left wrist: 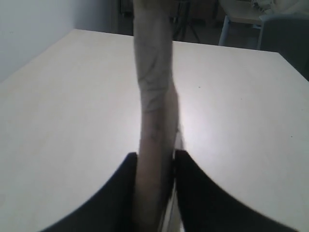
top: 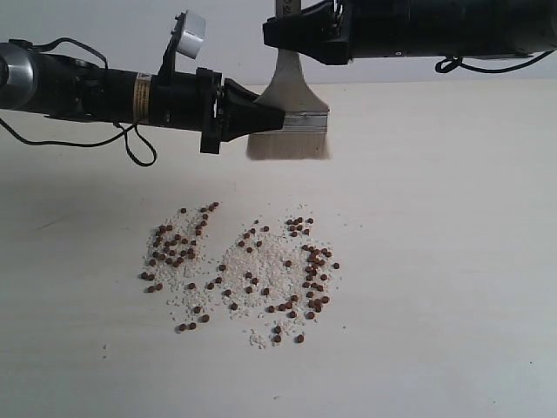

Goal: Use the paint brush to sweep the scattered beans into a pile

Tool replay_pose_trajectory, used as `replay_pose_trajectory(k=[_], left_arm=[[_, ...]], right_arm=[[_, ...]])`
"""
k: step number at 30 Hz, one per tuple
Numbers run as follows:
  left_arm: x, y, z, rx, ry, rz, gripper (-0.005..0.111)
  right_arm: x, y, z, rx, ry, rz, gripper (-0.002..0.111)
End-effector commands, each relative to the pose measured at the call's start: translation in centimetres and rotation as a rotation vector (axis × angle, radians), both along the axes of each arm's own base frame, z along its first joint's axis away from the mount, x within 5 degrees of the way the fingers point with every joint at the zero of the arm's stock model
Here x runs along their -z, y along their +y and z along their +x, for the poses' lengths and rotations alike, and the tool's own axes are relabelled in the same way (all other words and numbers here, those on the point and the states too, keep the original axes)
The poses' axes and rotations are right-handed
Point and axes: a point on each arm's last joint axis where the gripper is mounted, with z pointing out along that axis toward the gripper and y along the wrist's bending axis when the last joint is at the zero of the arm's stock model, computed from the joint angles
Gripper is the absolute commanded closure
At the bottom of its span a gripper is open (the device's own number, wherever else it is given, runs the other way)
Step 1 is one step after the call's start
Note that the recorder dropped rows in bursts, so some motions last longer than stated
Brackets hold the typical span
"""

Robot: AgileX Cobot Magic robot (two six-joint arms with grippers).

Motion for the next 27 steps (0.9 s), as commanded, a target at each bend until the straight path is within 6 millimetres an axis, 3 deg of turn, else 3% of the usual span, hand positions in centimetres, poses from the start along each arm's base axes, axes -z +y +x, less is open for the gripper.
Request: replay_pose_trajectory(k=[1,3,5,11,17,19,24,27], left_arm=[[-0.7,-0.1,0.2,-0.035,0.000,-0.025,0.048],[-0.7,-0.1,0.2,-0.036,0.000,-0.026,0.028],[-0.8,-0.1,0.3,-0.037,0.001,-0.028,0.020],[-0.8,0.7,0.7,-0.059,0.000,-0.032,0.028],[-1.7,3.4,1.7,-0.122,-0.017,-0.036,0.036],[-2.1,4.3,2.1,-0.149,-0.021,-0.044,0.048],[-3.5,6.8,2.7,-0.213,0.025,-0.054,0.106],[-4.4,7.8,2.8,-0.234,0.056,-0.054,0.107]], right_arm=[[-0.4,0.1,0.0,0.002,0.007,0.043,0.108],[-0.5,0.1,0.0,0.008,-0.002,0.052,0.108],[-0.6,0.1,0.1,0.013,-0.007,0.059,0.108],[-0.3,-0.2,0.9,0.111,-0.018,-0.006,0.108],[-1.2,-1.4,2.2,0.344,-0.055,-0.140,0.108],[-2.0,-1.6,2.3,0.399,-0.073,-0.166,0.108],[-3.7,-1.2,2.3,0.569,-0.121,-0.271,0.108],[-4.6,-0.1,1.8,0.622,-0.154,-0.314,0.108]])
